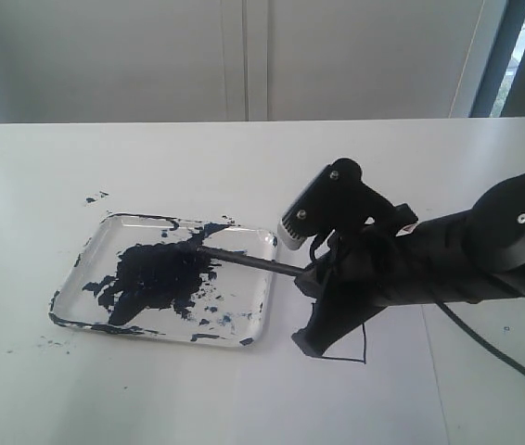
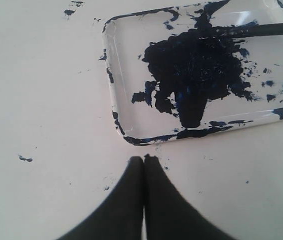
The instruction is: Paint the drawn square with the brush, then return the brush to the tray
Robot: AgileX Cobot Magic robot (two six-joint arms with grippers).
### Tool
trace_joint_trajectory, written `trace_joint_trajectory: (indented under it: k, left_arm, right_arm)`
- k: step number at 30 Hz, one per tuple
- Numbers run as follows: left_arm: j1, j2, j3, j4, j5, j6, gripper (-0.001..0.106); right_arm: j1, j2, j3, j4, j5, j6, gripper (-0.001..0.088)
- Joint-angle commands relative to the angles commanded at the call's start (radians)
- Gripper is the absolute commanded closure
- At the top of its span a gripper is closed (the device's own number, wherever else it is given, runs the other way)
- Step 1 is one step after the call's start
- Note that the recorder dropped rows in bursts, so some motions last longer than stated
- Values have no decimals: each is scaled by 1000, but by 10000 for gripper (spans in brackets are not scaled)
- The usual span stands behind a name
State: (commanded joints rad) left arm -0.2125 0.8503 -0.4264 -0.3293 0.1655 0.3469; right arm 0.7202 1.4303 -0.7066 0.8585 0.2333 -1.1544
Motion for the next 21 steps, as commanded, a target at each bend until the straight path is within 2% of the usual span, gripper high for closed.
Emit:
trace_joint_trajectory:
  k: [4, 14, 18, 21]
  left_arm:
    - [0, 0, 0, 0, -2, 0, 1053]
    - [0, 0, 0, 0, -2, 0, 1053]
    - [0, 0, 0, 0, -2, 0, 1053]
    - [0, 0, 0, 0, 0, 0, 1053]
  right_arm:
    - [0, 1, 0, 0, 32, 9, 868]
    - [0, 66, 0, -4, 11, 17, 868]
    - [0, 79, 0, -4, -39, 60, 868]
    - [0, 79, 0, -4, -18, 88, 868]
